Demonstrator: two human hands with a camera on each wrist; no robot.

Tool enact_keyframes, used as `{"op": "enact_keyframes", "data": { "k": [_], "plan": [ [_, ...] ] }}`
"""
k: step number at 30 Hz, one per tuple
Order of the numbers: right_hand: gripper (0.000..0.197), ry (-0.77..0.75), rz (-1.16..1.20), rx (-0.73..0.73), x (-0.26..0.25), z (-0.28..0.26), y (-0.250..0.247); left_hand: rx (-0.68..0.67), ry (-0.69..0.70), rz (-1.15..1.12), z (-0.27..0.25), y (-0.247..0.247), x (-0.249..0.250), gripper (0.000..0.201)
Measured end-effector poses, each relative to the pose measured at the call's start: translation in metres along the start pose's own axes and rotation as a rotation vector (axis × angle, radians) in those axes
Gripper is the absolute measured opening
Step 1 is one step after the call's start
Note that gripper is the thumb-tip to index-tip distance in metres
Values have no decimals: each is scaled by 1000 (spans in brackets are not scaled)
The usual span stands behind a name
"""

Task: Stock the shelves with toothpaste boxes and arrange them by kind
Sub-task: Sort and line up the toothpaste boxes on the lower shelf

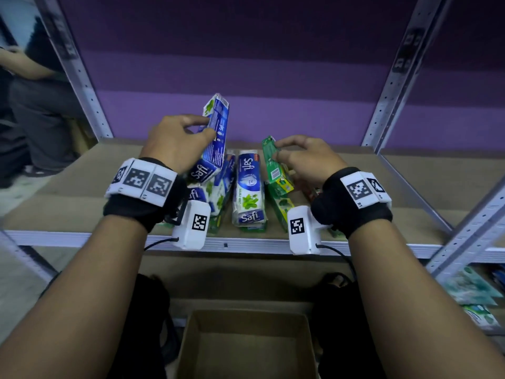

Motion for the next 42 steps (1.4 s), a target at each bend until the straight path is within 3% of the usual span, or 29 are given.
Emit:
{"op": "enact_keyframes", "data": {
  "k": [10,15,19,25,28,31,34,38,42],
  "plan": [
    [19,-48,122,-113,-48,-3,65,96,-71,-55,1,-59,-58,34],
    [20,-59,104,-138,-61,1,99,150,-92,37,0,-85,-89,33],
    [20,-103,-7,-103,-70,6,117,125,-109,152,1,-88,-113,32],
    [23,-186,-166,-98,-91,15,142,-27,-92,337,6,-63,-130,34],
    [28,-154,-178,-120,-98,22,157,-64,-97,381,9,-53,-138,35],
    [31,-161,-279,-202,-108,29,179,-86,-123,371,11,-48,-147,35],
    [21,-154,-369,-237,-114,36,193,-104,-130,325,13,-44,-152,33],
    [27,-135,-590,-276,-118,48,210,-117,-139,267,16,-41,-159,35],
    [9,-156,-814,-244,-118,58,217,-121,-171,178,16,-41,-165,32]
  ]
}}
Point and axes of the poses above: each hand's wrist, its own z-axis towards the middle knuckle, its own y-axis out of the palm, x = y × z, the point moved 9 cm from there along z, towards the middle knuckle, and after that the axes turned 1 degree about -x, right-handed, at the moved point
